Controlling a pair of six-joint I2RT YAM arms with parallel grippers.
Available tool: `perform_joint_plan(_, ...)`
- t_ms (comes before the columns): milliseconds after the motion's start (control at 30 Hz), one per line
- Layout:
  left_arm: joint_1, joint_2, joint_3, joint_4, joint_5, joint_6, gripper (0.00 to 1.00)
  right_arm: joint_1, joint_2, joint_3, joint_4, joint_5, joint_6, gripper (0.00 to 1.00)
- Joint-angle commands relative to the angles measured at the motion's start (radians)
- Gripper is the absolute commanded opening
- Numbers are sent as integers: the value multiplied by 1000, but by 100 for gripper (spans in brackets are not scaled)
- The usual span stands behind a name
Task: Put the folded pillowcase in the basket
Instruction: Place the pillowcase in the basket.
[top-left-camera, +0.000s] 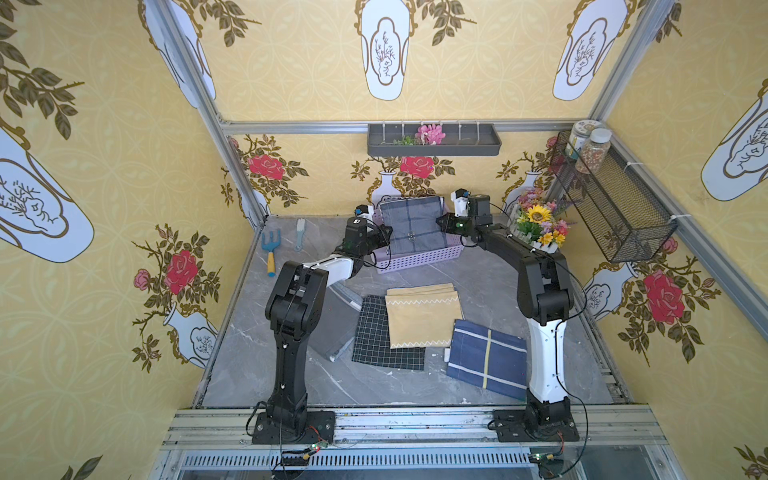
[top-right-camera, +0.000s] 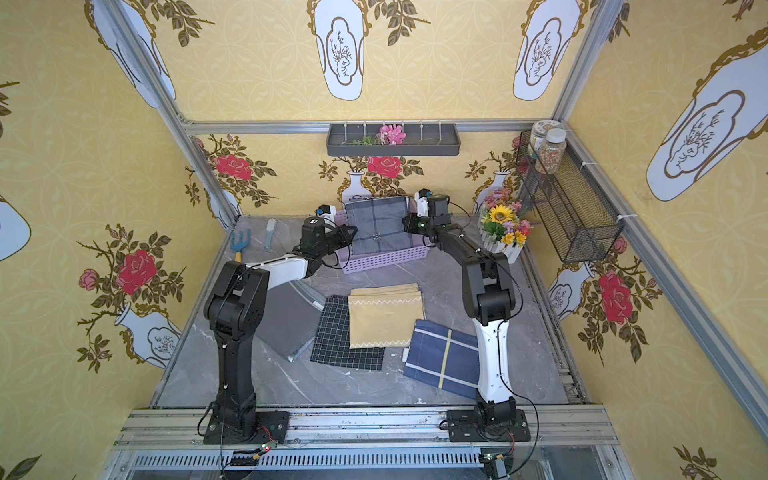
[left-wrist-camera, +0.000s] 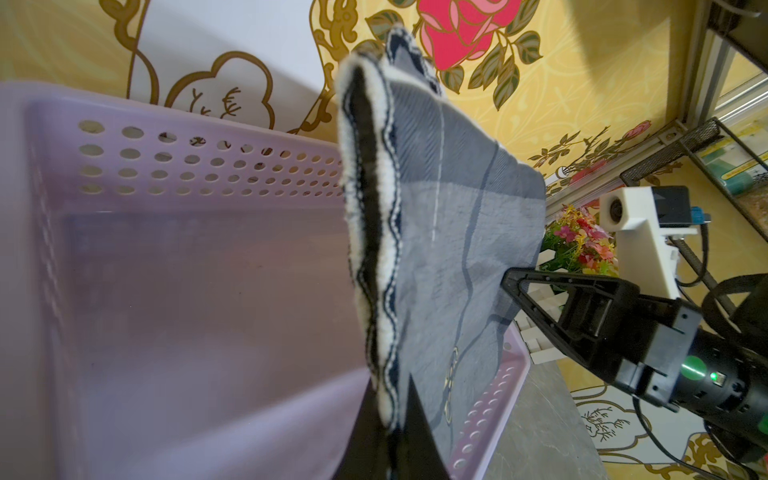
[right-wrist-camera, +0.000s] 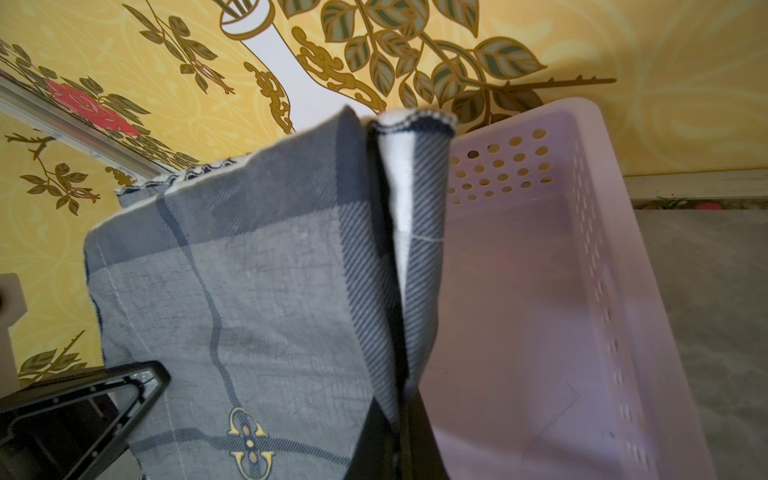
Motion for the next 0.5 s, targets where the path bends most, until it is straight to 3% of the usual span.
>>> perform_joint_plan(0,15,20,8,-25,-49,-7,0,-17,10,15,37,99,7,4)
perform_joint_plan(200,15,19,-19,-12,-39,-22,0,-19,2,-10,37,99,6,8)
perform_joint_plan(233,15,17,-20,-16,-36,-22,4,-20,0,-14,36,99,7,12)
perform_joint_plan(367,16,-9,-18,-36,-30,-23,59,-24,-26,-36,40,100,16,51)
perform_joint_plan(433,17,-31,-13,-55,-35,-25,78,-24,-45,-44,38,100,20,64)
perform_joint_plan(467,17,-43,-12,-63,-36,-24,87,-24,-55,-49,37,101,20,65)
